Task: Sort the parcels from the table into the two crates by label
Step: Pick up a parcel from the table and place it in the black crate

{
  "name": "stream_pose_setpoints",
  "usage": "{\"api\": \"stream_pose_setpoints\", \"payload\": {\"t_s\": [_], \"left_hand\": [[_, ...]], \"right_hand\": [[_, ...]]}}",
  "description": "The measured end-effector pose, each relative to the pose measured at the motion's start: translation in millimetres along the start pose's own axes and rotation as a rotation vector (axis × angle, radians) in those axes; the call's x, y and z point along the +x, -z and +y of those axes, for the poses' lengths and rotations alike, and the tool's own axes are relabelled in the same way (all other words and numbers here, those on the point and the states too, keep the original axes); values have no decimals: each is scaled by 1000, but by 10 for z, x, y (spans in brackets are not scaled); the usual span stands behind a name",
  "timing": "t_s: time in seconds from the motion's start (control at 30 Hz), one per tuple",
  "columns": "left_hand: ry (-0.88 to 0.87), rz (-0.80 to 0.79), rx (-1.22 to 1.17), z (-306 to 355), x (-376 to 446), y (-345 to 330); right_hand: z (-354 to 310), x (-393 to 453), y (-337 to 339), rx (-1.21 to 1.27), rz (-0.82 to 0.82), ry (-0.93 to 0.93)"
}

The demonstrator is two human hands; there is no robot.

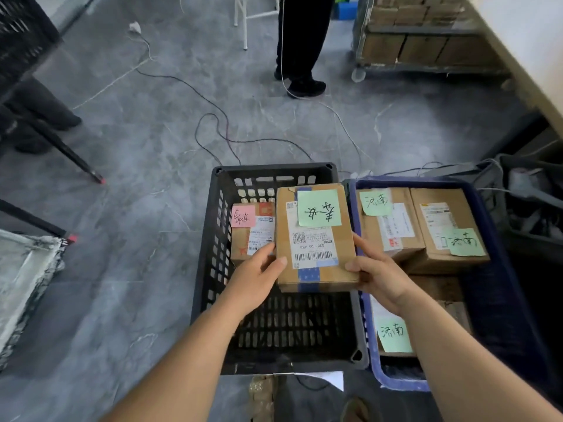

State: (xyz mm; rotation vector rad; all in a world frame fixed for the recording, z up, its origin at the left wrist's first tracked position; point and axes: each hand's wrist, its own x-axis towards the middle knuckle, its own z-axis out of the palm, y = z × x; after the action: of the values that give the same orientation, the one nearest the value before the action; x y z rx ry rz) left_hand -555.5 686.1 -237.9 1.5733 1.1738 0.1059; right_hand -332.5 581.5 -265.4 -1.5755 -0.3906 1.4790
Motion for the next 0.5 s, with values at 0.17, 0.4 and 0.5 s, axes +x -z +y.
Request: {"api": "stream_pose_setpoints", "payload": {"t_s": [0.17, 0.4, 0.5], "left_hand": [[43, -5, -88, -307, 531, 10], [105, 32, -111, -743, 1263, -202], [132, 32, -104, -911, 1526, -341]], "right_hand": [[122, 474, -119, -51, 57, -9], [258, 1052, -436, -513, 242, -27], [356, 1305, -565, -719, 366, -46]]}}
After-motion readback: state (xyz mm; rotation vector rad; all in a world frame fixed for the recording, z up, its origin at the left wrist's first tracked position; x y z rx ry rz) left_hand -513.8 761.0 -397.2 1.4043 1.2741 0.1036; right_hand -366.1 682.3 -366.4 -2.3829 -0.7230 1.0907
